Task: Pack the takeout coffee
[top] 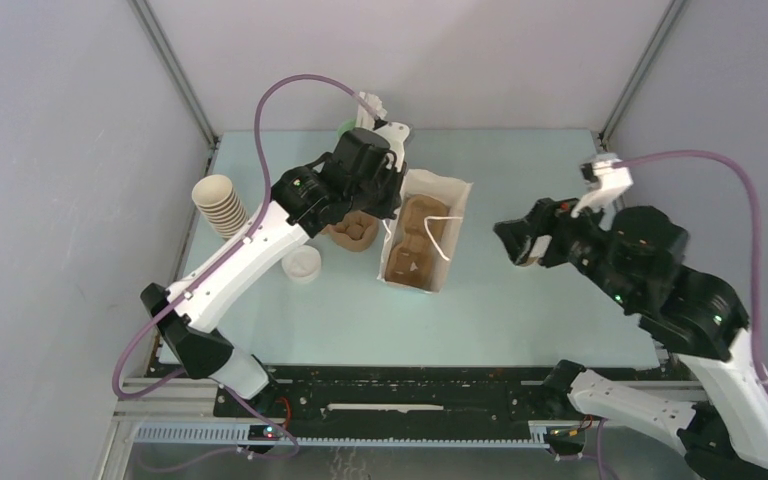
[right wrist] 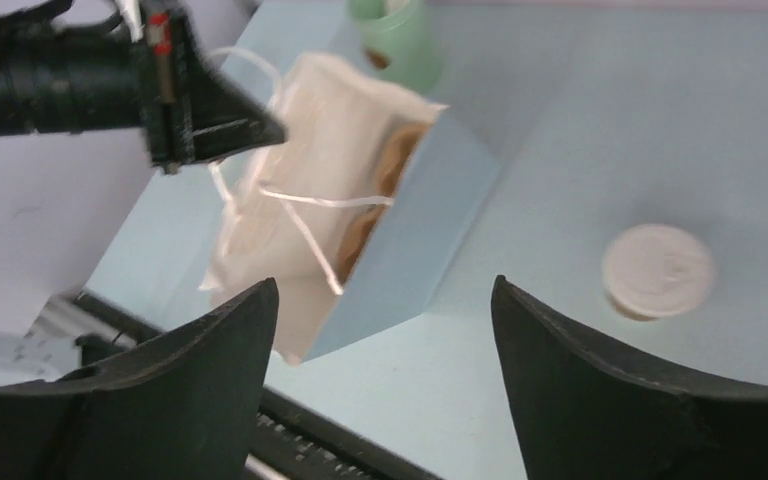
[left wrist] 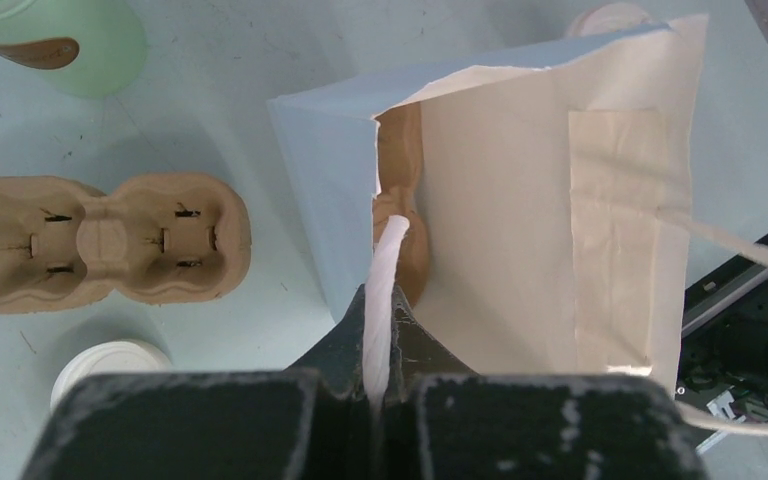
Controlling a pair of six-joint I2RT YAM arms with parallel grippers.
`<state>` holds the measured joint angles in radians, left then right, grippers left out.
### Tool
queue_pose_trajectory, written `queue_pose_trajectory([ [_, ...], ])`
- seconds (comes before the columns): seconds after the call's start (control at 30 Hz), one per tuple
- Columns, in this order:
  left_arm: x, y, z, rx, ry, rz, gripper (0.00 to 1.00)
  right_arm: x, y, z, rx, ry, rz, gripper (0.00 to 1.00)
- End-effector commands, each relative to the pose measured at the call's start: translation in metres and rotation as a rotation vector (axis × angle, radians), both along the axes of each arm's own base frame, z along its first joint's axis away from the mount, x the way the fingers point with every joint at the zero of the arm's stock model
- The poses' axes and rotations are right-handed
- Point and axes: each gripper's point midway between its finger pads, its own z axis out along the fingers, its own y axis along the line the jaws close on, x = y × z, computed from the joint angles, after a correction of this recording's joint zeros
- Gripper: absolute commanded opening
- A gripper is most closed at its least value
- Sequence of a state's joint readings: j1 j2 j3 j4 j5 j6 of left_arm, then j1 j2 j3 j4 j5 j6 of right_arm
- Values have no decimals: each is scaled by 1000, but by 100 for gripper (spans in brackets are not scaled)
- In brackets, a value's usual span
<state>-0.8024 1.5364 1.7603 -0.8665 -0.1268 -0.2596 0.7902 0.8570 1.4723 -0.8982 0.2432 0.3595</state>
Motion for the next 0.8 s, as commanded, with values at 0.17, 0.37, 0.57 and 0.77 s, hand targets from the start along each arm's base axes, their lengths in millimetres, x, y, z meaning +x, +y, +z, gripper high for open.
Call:
queue_pose_trajectory([
  [0.17,-3,1,14,-28,-28,-24,0,42,-93,-27,-265,-4,-416,97],
  [0.37,-5,0,11,-43,-1,-29,0,90,-102,-92,-151,238,-398,100],
  [0.57,-10,-1,12,-70,7,-50,0,123,-105,-154,-199,428,-369,100],
  [0.77,-17,-4,4,-94,23,-83,0,138,-104,-196,-224,582,-365,100],
])
